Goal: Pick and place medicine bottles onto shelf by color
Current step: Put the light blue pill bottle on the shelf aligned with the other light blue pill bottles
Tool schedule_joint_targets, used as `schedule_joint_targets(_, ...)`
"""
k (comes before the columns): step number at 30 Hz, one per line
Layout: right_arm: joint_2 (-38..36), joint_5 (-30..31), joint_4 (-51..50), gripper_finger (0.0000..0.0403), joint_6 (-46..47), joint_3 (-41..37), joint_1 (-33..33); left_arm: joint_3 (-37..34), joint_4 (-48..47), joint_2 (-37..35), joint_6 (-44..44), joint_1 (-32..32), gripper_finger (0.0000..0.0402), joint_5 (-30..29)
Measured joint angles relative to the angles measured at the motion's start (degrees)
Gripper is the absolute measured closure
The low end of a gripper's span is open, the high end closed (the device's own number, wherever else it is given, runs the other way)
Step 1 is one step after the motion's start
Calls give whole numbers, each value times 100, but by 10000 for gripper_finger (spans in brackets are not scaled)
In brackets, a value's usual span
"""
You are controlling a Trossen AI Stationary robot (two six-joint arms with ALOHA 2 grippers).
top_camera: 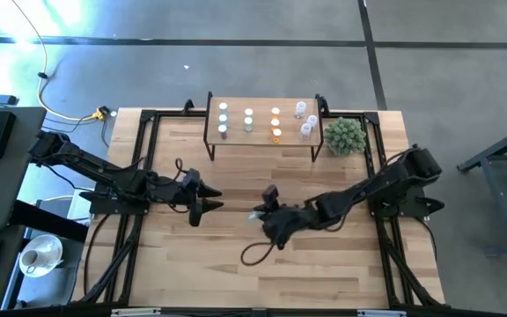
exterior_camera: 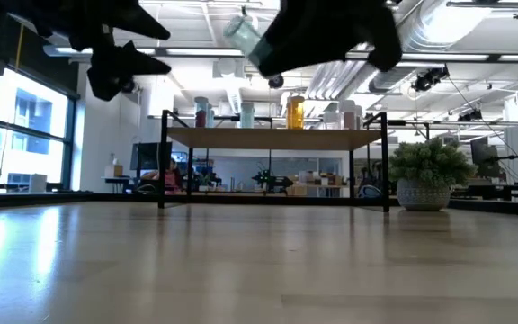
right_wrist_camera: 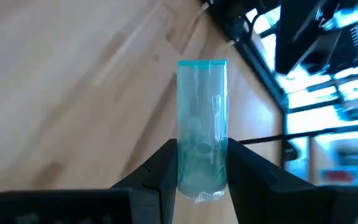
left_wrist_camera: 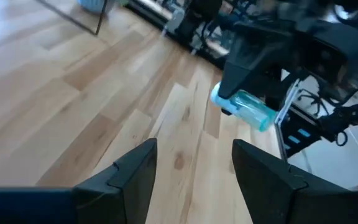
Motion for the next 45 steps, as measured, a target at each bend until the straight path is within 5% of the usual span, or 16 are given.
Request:
schedule_joint_targets(14,894,1858,120,299,-2090,445,284,0,1191,1080,-324,0,202,295)
schedule_joint_targets(23,894,2082,292,299,-2659,449,282,39,2107,1820,-326,152,202,458)
schedule_joint_targets(34,894,2202,294,299,-2926,449,280,560,2258,2518,-221,488,202,1345)
schedule_joint_targets(45,892,2342,291,299,-3238,449,284,879,2216,2903,-116,498,214,1638)
